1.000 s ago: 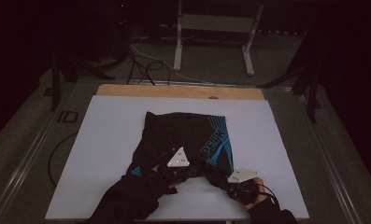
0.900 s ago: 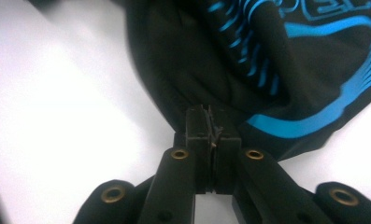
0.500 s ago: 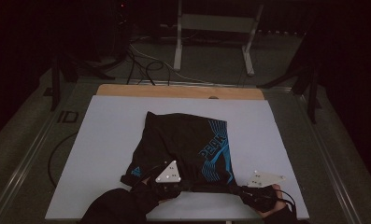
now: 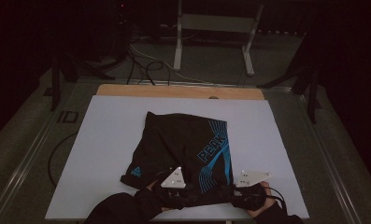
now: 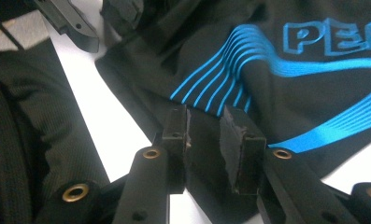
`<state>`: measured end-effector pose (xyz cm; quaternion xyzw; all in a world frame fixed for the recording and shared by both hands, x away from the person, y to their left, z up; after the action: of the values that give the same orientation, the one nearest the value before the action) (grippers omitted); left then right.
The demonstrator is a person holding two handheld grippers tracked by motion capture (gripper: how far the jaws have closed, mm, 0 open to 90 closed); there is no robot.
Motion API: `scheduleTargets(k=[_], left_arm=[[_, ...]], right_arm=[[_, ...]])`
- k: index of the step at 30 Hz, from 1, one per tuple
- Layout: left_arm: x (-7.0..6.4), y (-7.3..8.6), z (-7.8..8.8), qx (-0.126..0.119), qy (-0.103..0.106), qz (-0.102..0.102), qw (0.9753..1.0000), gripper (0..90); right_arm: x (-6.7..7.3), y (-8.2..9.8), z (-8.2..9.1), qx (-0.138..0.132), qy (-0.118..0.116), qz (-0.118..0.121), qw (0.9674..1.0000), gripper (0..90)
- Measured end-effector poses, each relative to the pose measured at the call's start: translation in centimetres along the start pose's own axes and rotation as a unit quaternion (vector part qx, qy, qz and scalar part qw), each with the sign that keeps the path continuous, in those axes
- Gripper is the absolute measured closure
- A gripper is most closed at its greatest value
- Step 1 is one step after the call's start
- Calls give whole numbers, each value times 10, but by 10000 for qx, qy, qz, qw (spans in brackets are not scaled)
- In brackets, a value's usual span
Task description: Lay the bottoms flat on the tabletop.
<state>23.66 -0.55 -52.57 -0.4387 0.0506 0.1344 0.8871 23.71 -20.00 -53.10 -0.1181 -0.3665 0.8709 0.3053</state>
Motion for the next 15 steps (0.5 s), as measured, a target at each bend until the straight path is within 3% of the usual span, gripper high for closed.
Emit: scheduleTargets(k=[1,3,5,7,11,15], left_arm=[[0,1,-4,28,9,-10,10000,576],[-1,3,-16,195,4,-89,9998,576],[0,4,-20,251,-40,-130,9996,576],[5,9,-27,424,-159,-124,9989,578],[12,14,-33,612,-441,-120,9971,612],[11,14,-34,745,-620,-393,9945,638]], right_arm=[[0,0,0,0,0,0,10000,707],[-10,7,-9,173,262,-51,9995,664],[-14,9,-9,176,302,-70,9994,660],[-23,14,-9,238,532,-204,9981,626],[-28,21,-12,407,727,-183,9964,616],[-30,21,-10,427,938,-36,9947,616]])
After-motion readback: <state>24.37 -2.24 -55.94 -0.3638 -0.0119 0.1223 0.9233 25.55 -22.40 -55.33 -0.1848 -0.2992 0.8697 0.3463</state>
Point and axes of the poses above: each handheld gripper's, and its own axes: z roughly backward along the jaws, y roughly out of its underside, x roughly to its left, the point moved 6 cm from there along -z, roughly forward along the jaws, and after that the axes turned 7 degrees about y, right-handed, at the moved point
